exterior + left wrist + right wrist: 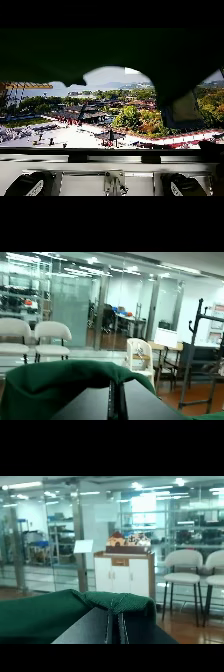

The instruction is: Fold the shirts.

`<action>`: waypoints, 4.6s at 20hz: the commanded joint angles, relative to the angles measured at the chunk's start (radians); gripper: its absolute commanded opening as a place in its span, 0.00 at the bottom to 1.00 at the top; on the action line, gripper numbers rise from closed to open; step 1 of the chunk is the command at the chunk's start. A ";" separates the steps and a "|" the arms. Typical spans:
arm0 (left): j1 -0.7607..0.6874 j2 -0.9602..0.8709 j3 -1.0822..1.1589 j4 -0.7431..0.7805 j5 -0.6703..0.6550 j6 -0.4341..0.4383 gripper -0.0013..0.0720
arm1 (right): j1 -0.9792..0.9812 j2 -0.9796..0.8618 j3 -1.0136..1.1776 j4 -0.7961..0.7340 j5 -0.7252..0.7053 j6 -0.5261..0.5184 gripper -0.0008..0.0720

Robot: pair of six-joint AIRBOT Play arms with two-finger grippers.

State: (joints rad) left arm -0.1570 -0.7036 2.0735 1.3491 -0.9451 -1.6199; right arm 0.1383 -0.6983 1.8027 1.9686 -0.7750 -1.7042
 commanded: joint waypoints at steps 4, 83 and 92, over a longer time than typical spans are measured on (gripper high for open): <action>0.001 -0.023 -0.021 0.247 0.006 -0.002 0.08 | 0.000 -0.017 0.011 -0.046 -0.454 0.158 0.10; 0.312 -0.316 -0.677 -0.438 0.117 0.311 0.08 | 0.062 -0.350 -0.570 -0.135 -0.024 0.077 0.10; 0.298 0.238 -0.507 -0.380 0.322 0.306 0.08 | 0.062 0.040 -0.204 -0.250 0.055 0.080 0.10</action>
State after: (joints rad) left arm 0.1440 -0.5957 1.5448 0.9283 -0.6304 -1.3128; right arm 0.1997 -0.7609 1.5406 1.7493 -0.6834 -1.6199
